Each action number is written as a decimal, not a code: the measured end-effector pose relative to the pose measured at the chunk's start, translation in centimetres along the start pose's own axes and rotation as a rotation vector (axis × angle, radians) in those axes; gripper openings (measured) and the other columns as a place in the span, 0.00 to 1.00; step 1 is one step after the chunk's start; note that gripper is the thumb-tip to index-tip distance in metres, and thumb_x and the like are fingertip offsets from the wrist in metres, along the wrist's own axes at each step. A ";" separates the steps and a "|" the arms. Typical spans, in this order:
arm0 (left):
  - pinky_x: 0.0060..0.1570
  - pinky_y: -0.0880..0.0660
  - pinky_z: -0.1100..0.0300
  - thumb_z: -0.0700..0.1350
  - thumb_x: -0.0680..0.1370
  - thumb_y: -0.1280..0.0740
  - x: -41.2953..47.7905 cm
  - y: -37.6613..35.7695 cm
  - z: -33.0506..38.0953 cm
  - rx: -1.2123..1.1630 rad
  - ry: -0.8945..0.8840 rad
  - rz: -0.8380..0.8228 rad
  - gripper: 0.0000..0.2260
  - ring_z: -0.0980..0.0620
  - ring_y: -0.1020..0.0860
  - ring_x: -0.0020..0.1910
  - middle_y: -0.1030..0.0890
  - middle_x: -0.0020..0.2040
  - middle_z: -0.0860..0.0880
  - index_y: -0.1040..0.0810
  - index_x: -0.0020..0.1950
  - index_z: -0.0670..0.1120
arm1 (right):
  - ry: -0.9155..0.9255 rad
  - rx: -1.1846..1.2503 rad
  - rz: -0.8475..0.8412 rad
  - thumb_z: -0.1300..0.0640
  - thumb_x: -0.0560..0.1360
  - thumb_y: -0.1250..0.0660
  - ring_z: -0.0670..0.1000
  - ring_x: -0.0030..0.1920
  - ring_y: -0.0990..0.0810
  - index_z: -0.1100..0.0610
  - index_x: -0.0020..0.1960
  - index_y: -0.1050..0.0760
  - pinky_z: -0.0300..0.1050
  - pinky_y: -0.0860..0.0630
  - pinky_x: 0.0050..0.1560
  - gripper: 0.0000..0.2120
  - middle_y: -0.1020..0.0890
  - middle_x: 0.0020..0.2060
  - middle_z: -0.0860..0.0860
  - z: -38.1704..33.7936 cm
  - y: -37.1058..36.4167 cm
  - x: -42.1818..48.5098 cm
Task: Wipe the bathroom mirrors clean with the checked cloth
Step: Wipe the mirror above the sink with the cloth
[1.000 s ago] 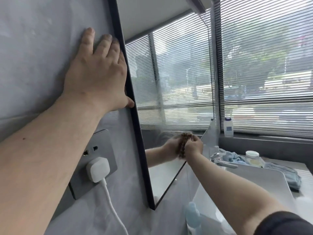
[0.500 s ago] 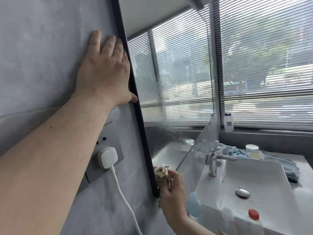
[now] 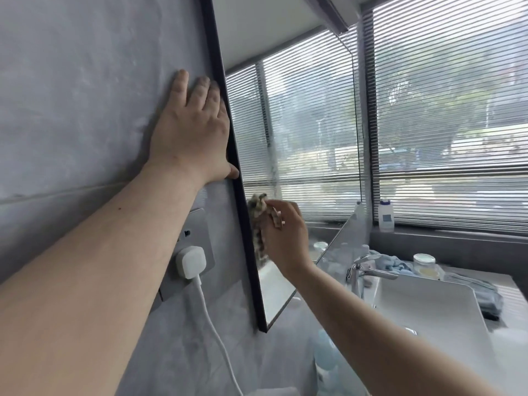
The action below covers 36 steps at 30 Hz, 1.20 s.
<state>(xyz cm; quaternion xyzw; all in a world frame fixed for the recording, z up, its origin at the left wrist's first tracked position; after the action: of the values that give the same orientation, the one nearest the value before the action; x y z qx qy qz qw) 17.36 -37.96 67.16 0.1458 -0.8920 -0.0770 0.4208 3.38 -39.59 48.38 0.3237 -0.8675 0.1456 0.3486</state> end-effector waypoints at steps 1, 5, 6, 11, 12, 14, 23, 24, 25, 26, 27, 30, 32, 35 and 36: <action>0.77 0.54 0.38 0.79 0.67 0.43 0.0 -0.1 0.0 0.000 0.001 -0.003 0.56 0.41 0.47 0.80 0.43 0.80 0.39 0.45 0.79 0.38 | -0.006 -0.009 -0.010 0.60 0.75 0.29 0.43 0.49 0.23 0.50 0.53 0.20 0.36 0.27 0.49 0.09 0.25 0.47 0.38 0.2 0.2 -0.3; 0.77 0.53 0.38 0.79 0.66 0.43 0.2 -0.2 0.0 0.001 -0.003 0.007 0.55 0.41 0.46 0.80 0.43 0.80 0.40 0.44 0.79 0.39 | -0.107 -0.033 -0.090 0.62 0.73 0.28 0.36 0.47 0.27 0.44 0.45 0.29 0.26 0.33 0.45 0.15 0.25 0.48 0.43 3.3 0.6 -4.4; 0.77 0.53 0.38 0.79 0.66 0.43 0.2 -0.3 0.0 -0.001 -0.001 0.010 0.56 0.41 0.46 0.79 0.42 0.80 0.40 0.43 0.79 0.39 | -0.133 -0.054 -0.108 0.62 0.73 0.28 0.36 0.47 0.26 0.43 0.44 0.30 0.26 0.33 0.45 0.17 0.25 0.48 0.44 4.3 0.6 -5.9; 0.77 0.53 0.38 0.79 0.65 0.42 0.2 -0.4 0.0 0.004 0.000 0.006 0.57 0.41 0.45 0.79 0.42 0.80 0.40 0.43 0.79 0.39 | -0.299 -0.070 -0.200 0.66 0.74 0.30 0.43 0.34 0.22 0.46 0.44 0.29 0.39 0.24 0.35 0.16 0.24 0.44 0.49 8.4 0.8 -12.1; 0.77 0.53 0.38 0.79 0.65 0.42 0.2 -0.4 0.0 0.001 -0.001 0.006 0.56 0.41 0.45 0.79 0.42 0.80 0.40 0.43 0.79 0.39 | -0.292 -0.100 -0.191 0.65 0.73 0.30 0.43 0.37 0.21 0.44 0.43 0.29 0.43 0.22 0.39 0.16 0.25 0.46 0.46 8.8 0.9 -12.5; 0.77 0.53 0.38 0.79 0.65 0.42 0.2 -0.4 0.0 -0.001 0.002 0.004 0.56 0.41 0.46 0.79 0.42 0.80 0.40 0.43 0.79 0.39 | -0.292 -0.083 -0.185 0.64 0.72 0.29 0.44 0.40 0.21 0.43 0.42 0.27 0.44 0.21 0.42 0.16 0.26 0.47 0.43 9.0 1.0 -12.7; 0.77 0.56 0.39 0.79 0.67 0.43 0.1 -0.4 0.0 -0.016 0.016 -0.035 0.55 0.42 0.49 0.80 0.46 0.81 0.40 0.47 0.80 0.39 | -0.033 0.007 -0.145 0.65 0.73 0.27 0.36 0.51 0.24 0.40 0.47 0.24 0.27 0.31 0.50 0.19 0.24 0.49 0.39 2.1 0.3 -5.7; 0.77 0.57 0.39 0.78 0.68 0.43 0.1 -0.4 0.0 -0.022 0.014 -0.034 0.55 0.42 0.49 0.80 0.46 0.81 0.40 0.47 0.80 0.39 | 0.017 0.018 -0.121 0.64 0.73 0.27 0.36 0.52 0.25 0.42 0.49 0.22 0.27 0.31 0.51 0.17 0.24 0.50 0.39 1.2 0.2 -4.3; 0.77 0.57 0.39 0.78 0.68 0.43 0.0 -0.3 0.0 -0.027 0.014 -0.037 0.55 0.42 0.49 0.80 0.46 0.81 0.40 0.47 0.80 0.39 | 0.066 0.011 -0.106 0.63 0.73 0.27 0.37 0.52 0.25 0.46 0.53 0.20 0.27 0.31 0.52 0.15 0.24 0.50 0.38 0.2 -0.1 -2.9; 0.77 0.58 0.39 0.78 0.68 0.43 0.0 -0.3 0.0 -0.032 0.016 -0.043 0.55 0.42 0.50 0.80 0.46 0.81 0.40 0.48 0.80 0.39 | 0.112 -0.001 -0.091 0.63 0.73 0.27 0.37 0.51 0.25 0.49 0.56 0.20 0.27 0.31 0.52 0.14 0.25 0.50 0.36 -0.7 -0.2 -1.5; 0.77 0.59 0.39 0.78 0.68 0.42 0.1 -0.4 0.0 -0.038 0.019 -0.050 0.55 0.42 0.51 0.80 0.47 0.81 0.40 0.49 0.80 0.38 | 0.166 -0.016 -0.076 0.62 0.73 0.28 0.38 0.50 0.25 0.50 0.58 0.20 0.27 0.31 0.52 0.15 0.25 0.50 0.35 -1.7 -0.3 -0.1; 0.76 0.60 0.38 0.77 0.70 0.42 0.1 -0.4 0.1 -0.069 0.012 -0.067 0.55 0.41 0.54 0.80 0.50 0.81 0.39 0.52 0.80 0.38 | 0.314 -0.050 -0.048 0.61 0.74 0.29 0.38 0.50 0.27 0.52 0.64 0.23 0.24 0.33 0.51 0.19 0.26 0.52 0.37 -4.6 -0.3 4.0; 0.76 0.61 0.38 0.76 0.70 0.42 0.0 -0.3 0.1 -0.089 0.008 -0.073 0.54 0.41 0.56 0.80 0.52 0.81 0.39 0.54 0.80 0.38 | 0.384 -0.060 -0.004 0.61 0.75 0.30 0.37 0.50 0.28 0.54 0.65 0.24 0.23 0.34 0.51 0.19 0.26 0.54 0.41 -6.2 -0.3 6.6; 0.76 0.62 0.38 0.75 0.71 0.42 0.1 0.0 0.0 -0.117 0.012 -0.080 0.54 0.41 0.58 0.80 0.53 0.81 0.39 0.55 0.80 0.37 | 0.490 -0.054 0.045 0.59 0.75 0.32 0.40 0.48 0.27 0.55 0.63 0.22 0.24 0.33 0.50 0.17 0.23 0.51 0.46 -8.8 -0.5 10.1; 0.76 0.62 0.38 0.75 0.72 0.42 0.1 0.1 -0.1 -0.121 0.010 -0.086 0.53 0.41 0.58 0.80 0.54 0.81 0.39 0.55 0.80 0.37 | 0.523 -0.059 0.040 0.59 0.75 0.32 0.42 0.47 0.26 0.56 0.63 0.21 0.24 0.33 0.49 0.16 0.24 0.50 0.47 -9.8 -0.6 11.1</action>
<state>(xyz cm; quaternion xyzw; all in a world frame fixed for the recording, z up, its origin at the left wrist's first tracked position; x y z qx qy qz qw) 17.33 -37.85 67.31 0.1585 -0.8766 -0.1480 0.4295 2.67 -40.45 63.12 0.2476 -0.7578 0.2058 0.5675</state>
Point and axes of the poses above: each hand's wrist, its own x-axis towards the middle knuckle, its own y-axis out of the back of the hand, z = x × y, the point moved 5 cm from there along x, towards the middle knuckle
